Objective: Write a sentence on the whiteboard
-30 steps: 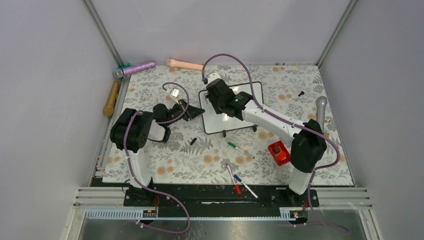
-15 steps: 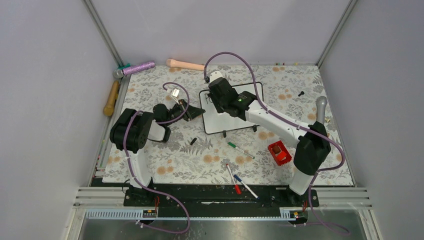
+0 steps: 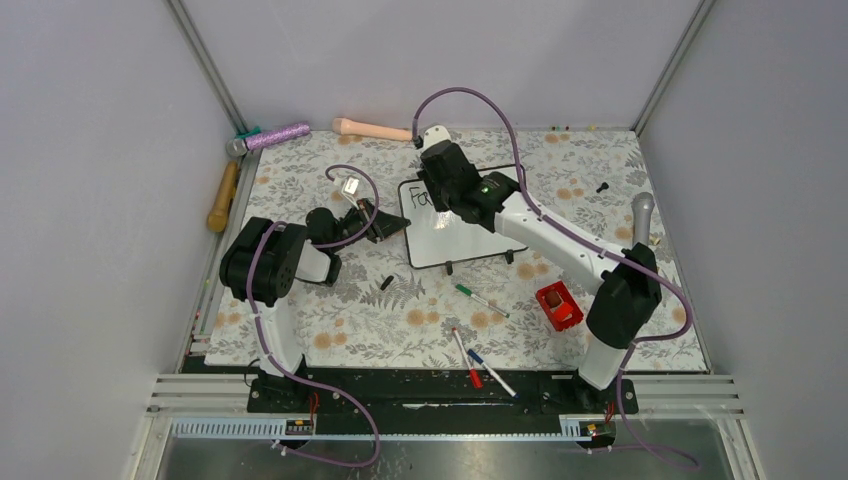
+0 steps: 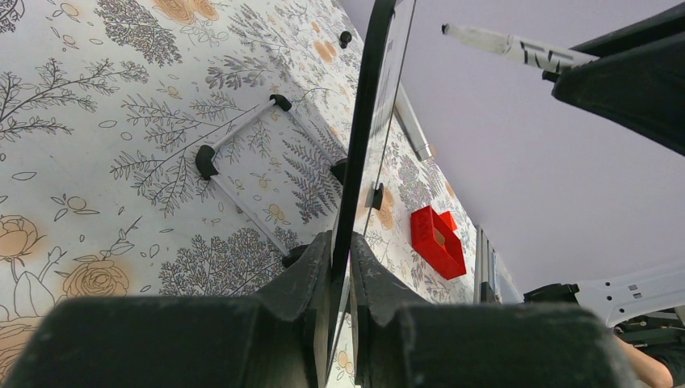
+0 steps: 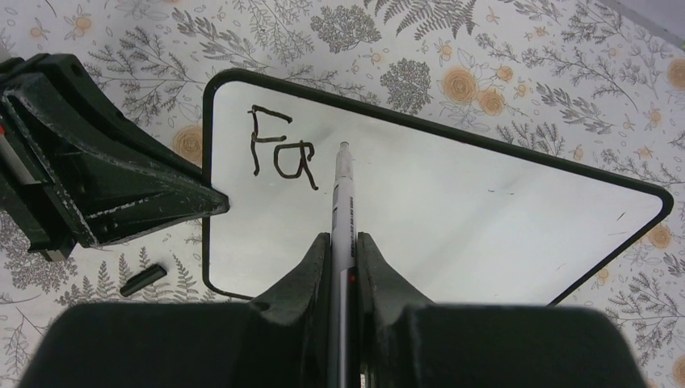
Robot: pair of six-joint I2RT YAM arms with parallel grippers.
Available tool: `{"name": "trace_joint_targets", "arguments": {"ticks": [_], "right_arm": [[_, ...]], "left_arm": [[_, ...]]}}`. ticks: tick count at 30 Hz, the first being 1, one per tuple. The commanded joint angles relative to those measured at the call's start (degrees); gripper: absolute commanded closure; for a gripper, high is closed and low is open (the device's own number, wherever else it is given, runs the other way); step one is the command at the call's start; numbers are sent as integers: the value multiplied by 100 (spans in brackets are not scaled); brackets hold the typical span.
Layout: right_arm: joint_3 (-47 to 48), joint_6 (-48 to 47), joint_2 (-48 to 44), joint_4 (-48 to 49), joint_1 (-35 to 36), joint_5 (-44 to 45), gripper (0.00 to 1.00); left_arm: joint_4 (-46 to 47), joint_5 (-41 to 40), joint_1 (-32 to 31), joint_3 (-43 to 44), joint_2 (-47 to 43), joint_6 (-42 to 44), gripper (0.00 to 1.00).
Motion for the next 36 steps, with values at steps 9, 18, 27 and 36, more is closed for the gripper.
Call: {"name": "trace_joint_targets", "arguments": {"ticks": [9,18,27,36], "right_arm": [[429,-17,277,-21,-104,100,100],[531,29,445,-71,-157,81,100],[519,80,417,-123,-210,164,100],[501,82,418,-122,-218,-160,100]], "left_arm": [[413,40,-16,-3,-213,-3,97],[408,47,-16,5,-182,-4,97],[408,46,-16,14,-184,3,97],[408,46,-16,3,-193,3,97]]}}
